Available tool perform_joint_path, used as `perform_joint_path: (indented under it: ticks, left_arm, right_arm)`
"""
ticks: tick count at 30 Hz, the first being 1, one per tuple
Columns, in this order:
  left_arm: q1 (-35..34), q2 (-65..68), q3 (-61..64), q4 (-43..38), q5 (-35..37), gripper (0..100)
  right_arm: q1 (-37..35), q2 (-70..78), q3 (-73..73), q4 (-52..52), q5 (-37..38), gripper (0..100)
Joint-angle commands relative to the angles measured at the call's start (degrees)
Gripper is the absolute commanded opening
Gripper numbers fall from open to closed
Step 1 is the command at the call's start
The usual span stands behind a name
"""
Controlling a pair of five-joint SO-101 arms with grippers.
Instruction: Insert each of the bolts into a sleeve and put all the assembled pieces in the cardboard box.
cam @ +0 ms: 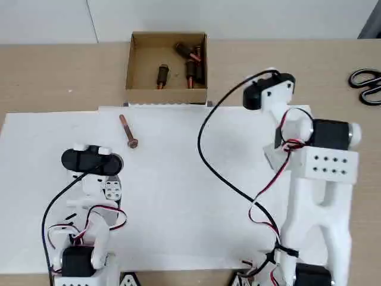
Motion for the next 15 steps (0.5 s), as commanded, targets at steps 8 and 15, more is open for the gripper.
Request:
perform_joint_path:
  ticks: [8, 15]
  left_arm:
    - [-0.3, 40.2, -31.2, 0.8, 0.3, 1]
    - [0.0, 68.3, -55.7, 8.6, 7.0, 1]
  right_arm:
    - [6.7, -11.6, 8.5, 0.3, -0.6, 0.3]
    - [6.8, -19.0, 16.3, 0.3, -1.1, 0.3]
